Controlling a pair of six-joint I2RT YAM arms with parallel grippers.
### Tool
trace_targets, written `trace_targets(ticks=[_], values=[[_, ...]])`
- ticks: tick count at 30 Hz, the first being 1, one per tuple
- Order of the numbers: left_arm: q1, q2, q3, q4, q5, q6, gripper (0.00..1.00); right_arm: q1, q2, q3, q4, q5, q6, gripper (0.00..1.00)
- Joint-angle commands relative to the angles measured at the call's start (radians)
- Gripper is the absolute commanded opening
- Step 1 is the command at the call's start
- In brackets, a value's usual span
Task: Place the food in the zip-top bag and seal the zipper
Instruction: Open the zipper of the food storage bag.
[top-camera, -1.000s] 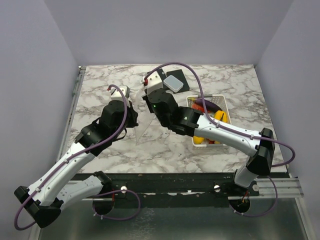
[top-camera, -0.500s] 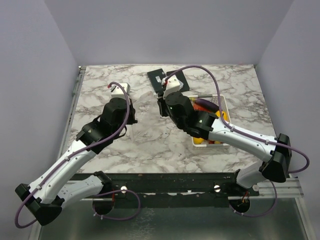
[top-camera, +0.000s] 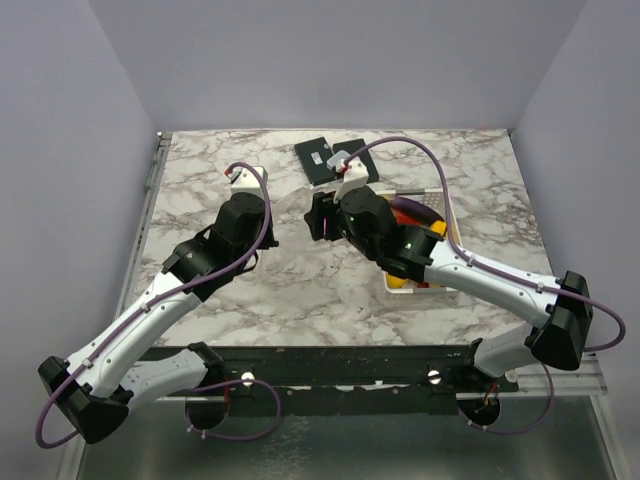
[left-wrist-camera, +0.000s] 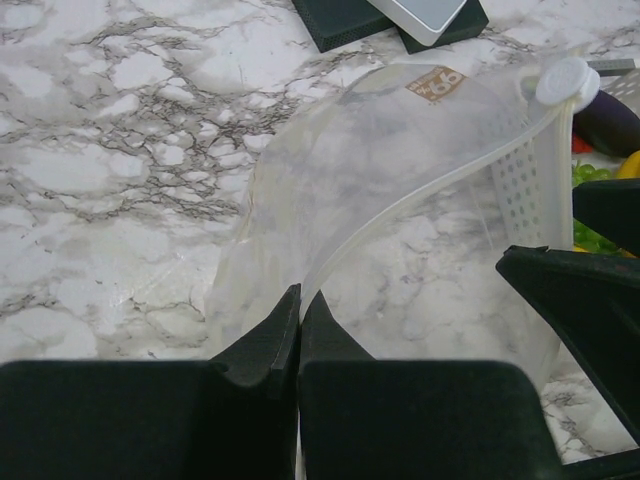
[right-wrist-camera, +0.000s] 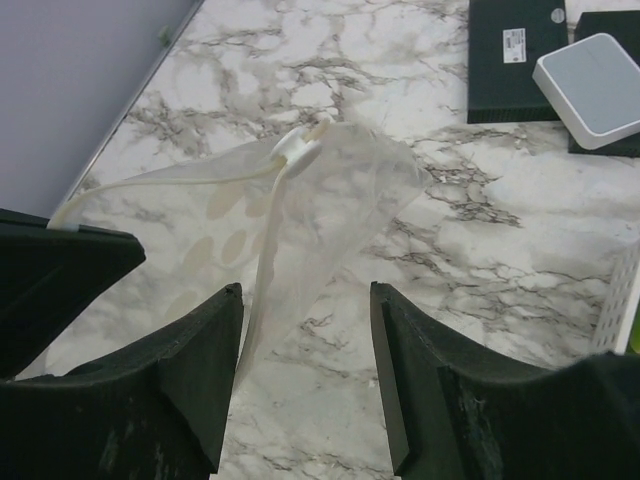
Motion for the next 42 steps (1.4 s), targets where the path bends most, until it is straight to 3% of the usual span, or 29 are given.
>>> trace_targets(ticks=[1, 20, 23, 28, 33, 42], values=[[0.003, 0.006, 0.027, 0.004, -0.022, -0.021, 0.0, 0.0, 0.035, 0.006, 0.026, -0.075, 0.077, 0.6], [0.001, 0.003, 0.004, 0.053, -0.074, -0.068, 0.0, 0.0, 0.221, 0.059, 0.042, -0.088, 0.194, 0.58], [0.001, -0.001, 0.008, 0.054, -0.111, -0.057, 0.0, 0.0, 0.24, 0.061, 0.038, -0.073, 0.194, 0.5], [0.002, -0.013, 0.014, 0.052, -0.159, -0.027, 0.0, -0.004, 0.249, 0.038, 0.029, -0.039, 0.185, 0.24], [0.002, -0.023, 0.023, 0.047, -0.198, -0.002, 0.0, -0.024, 0.243, -0.016, 0.037, -0.032, 0.189, 0.09], [0.002, -0.045, 0.065, 0.022, -0.256, 0.057, 0.0, -0.053, 0.24, -0.136, 0.057, -0.005, 0.213, 0.05]])
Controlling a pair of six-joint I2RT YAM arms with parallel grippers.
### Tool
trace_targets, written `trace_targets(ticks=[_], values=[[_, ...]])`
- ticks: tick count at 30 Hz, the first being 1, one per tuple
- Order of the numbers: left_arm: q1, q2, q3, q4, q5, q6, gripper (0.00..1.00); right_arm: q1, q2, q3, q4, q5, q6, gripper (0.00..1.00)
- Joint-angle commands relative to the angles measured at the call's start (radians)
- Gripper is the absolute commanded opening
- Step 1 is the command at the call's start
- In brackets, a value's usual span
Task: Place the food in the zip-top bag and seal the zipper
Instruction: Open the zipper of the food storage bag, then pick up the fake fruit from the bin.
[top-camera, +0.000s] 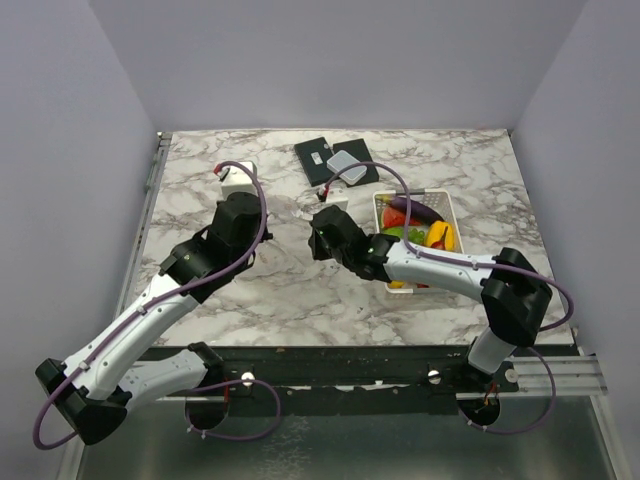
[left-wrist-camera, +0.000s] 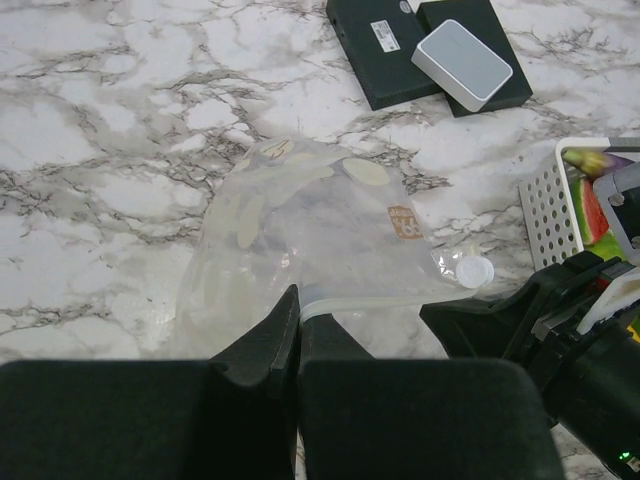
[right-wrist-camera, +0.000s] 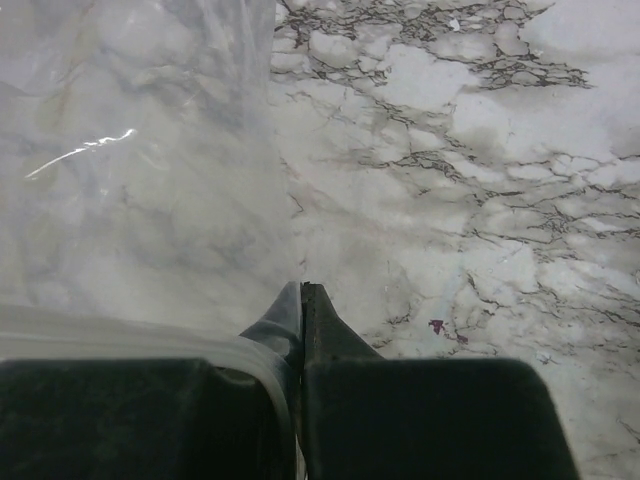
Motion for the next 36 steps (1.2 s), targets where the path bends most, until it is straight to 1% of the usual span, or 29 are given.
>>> trace_targets(ticks=[1, 7, 10, 11, 14, 16, 18, 25, 29, 36], values=[[0.004, -0.031, 0.059, -0.01, -0.083, 0.055, 0.0, -0.016, 0.0, -0.06, -0.001, 0.055, 0.025, 0.05], [0.004, -0.025, 0.075, -0.022, -0.105, 0.092, 0.0, -0.018, 0.005, -0.079, 0.006, 0.059, 0.03, 0.05], [0.004, -0.016, 0.073, -0.024, -0.094, 0.095, 0.0, -0.018, 0.001, -0.076, 0.011, 0.053, 0.03, 0.06], [0.003, -0.012, 0.071, -0.024, -0.086, 0.095, 0.0, -0.018, -0.003, -0.071, 0.012, 0.048, 0.027, 0.08], [0.004, 0.001, 0.056, -0.022, -0.075, 0.09, 0.0, -0.018, -0.022, -0.056, 0.026, 0.034, 0.013, 0.17], [0.004, 0.008, 0.044, -0.021, -0.073, 0.084, 0.0, -0.018, -0.032, -0.036, 0.028, 0.022, -0.001, 0.26], [0.005, 0.013, 0.032, -0.017, -0.075, 0.081, 0.0, -0.018, -0.039, -0.017, 0.031, 0.006, -0.012, 0.32], [0.003, 0.028, -0.015, 0.016, -0.083, 0.075, 0.0, -0.018, -0.072, 0.045, 0.035, -0.066, -0.048, 0.44], [0.003, 0.043, -0.03, 0.029, -0.084, 0.076, 0.0, -0.018, -0.1, 0.07, 0.041, -0.115, -0.068, 0.48], [0.004, 0.057, -0.042, 0.043, -0.084, 0.073, 0.0, -0.018, -0.137, 0.114, 0.005, -0.179, -0.089, 0.57]])
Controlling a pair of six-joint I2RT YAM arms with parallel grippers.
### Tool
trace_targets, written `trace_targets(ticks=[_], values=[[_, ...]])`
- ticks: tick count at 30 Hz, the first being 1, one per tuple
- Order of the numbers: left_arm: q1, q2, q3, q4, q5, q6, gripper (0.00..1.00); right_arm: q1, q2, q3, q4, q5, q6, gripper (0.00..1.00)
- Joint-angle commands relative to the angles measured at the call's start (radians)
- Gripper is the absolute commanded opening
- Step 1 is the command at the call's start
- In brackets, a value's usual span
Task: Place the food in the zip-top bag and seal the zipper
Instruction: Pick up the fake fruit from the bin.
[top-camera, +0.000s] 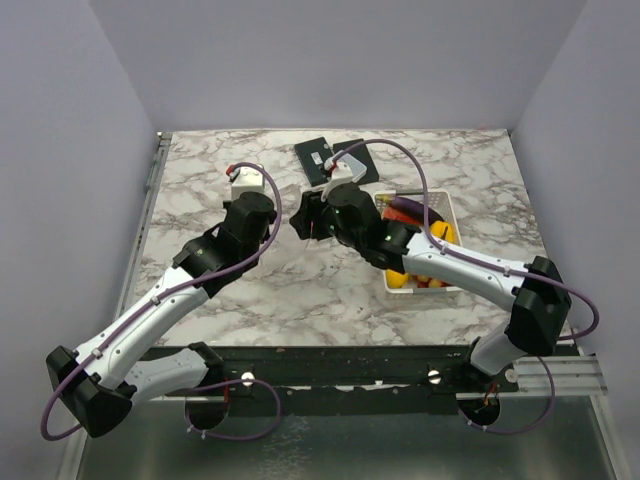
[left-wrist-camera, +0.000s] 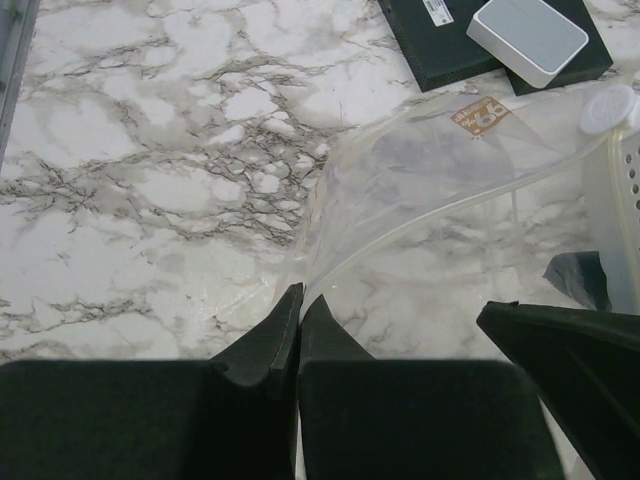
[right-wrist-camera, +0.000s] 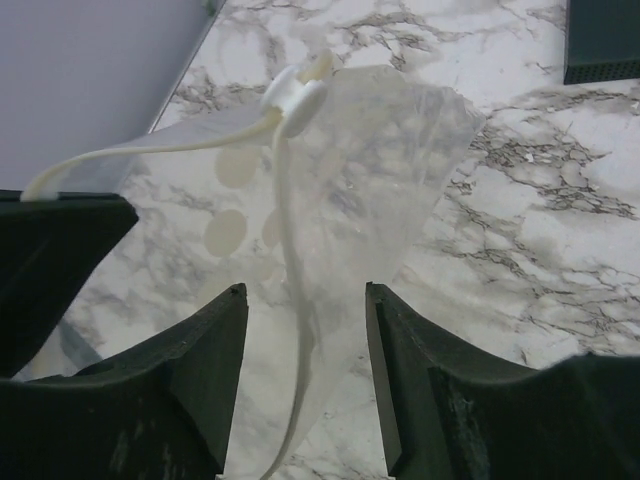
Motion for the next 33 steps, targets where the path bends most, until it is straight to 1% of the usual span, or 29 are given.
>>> trace_targets(ticks=[1, 5, 12, 17, 23, 26, 29, 33], values=[[0.006, 0.001, -0.012, 0.027, -0.031, 0.004, 0.0, -0.003, -0.047, 0.037, -0.049, -0.058, -0.034, 0.58], [0.006, -0.002, -0.008, 0.028, -0.036, 0.007, 0.0, -0.003, -0.081, 0.049, -0.106, -0.02, -0.066, 0.63], [0.006, 0.008, 0.006, 0.025, -0.055, 0.022, 0.0, -0.003, -0.193, 0.007, -0.15, 0.07, -0.125, 0.67], [0.006, 0.028, 0.043, 0.016, -0.074, 0.048, 0.0, -0.003, -0.269, 0.001, -0.271, 0.176, -0.159, 0.69], [0.005, 0.069, 0.072, 0.006, -0.072, 0.07, 0.0, -0.01, -0.386, -0.071, -0.373, 0.292, -0.175, 0.72], [0.005, 0.08, 0.07, 0.007, -0.07, 0.069, 0.0, -0.014, -0.431, -0.099, -0.447, 0.325, -0.167, 0.72], [0.005, 0.086, 0.061, 0.01, -0.062, 0.067, 0.0, -0.021, -0.462, -0.112, -0.55, 0.392, -0.103, 0.73], [0.004, 0.074, 0.028, 0.031, -0.056, 0.071, 0.0, -0.046, -0.497, -0.127, -0.666, 0.434, -0.034, 0.73]])
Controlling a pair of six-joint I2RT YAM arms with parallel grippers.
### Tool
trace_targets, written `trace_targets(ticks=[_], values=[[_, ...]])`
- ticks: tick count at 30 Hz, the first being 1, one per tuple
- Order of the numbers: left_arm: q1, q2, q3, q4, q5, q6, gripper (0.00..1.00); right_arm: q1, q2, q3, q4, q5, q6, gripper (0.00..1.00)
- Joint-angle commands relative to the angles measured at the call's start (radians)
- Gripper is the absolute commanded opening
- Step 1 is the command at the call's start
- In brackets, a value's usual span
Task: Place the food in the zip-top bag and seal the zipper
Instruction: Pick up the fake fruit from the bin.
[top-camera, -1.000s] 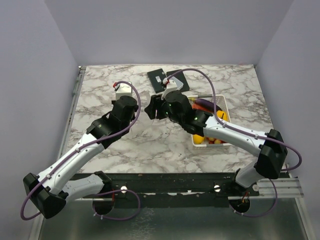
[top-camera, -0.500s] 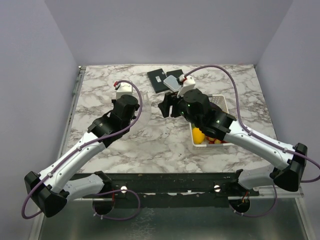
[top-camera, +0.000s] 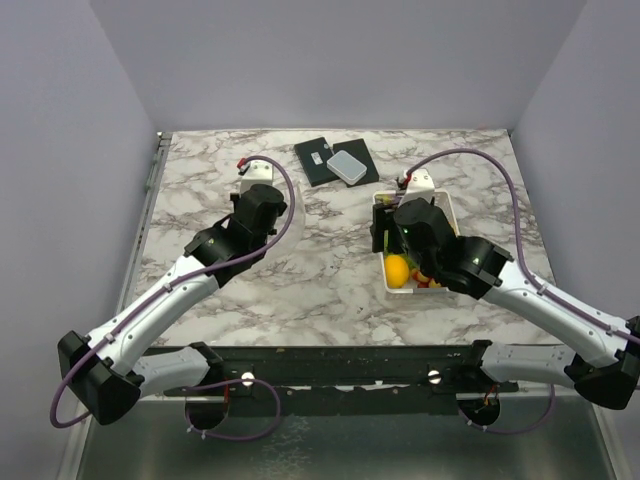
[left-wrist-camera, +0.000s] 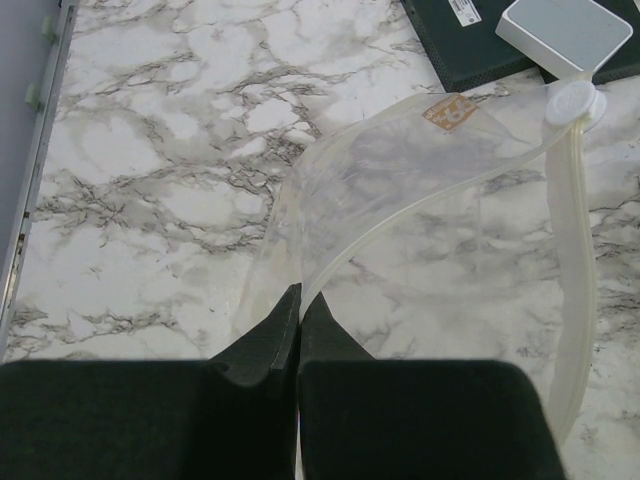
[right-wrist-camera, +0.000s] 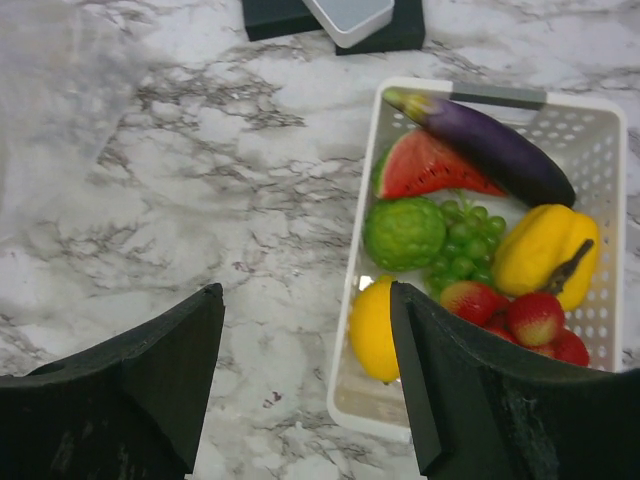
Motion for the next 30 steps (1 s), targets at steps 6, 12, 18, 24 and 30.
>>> trace_targets(ticks=[6, 12, 18, 24, 30], values=[[0.001, -0.053, -0.072, 0.049, 0.0, 0.024, 0.0, -0.143, -0.093, -0.091, -0.199, 0.108, 0.108, 0.7], [0.001, -0.096, -0.116, 0.072, 0.029, 0.026, 0.0, -0.278, -0.061, -0.126, -0.177, 0.084, 0.107, 0.69], [0.001, -0.119, -0.136, 0.083, 0.04, 0.027, 0.0, -0.406, 0.007, -0.161, -0.091, 0.059, 0.099, 0.66], [0.001, -0.133, -0.145, 0.093, 0.065, 0.027, 0.0, -0.514, 0.078, -0.166, -0.036, -0.024, 0.088, 0.62], [0.001, -0.144, -0.147, 0.097, 0.085, 0.025, 0.0, -0.581, 0.147, -0.17, 0.0, -0.103, 0.076, 0.59]])
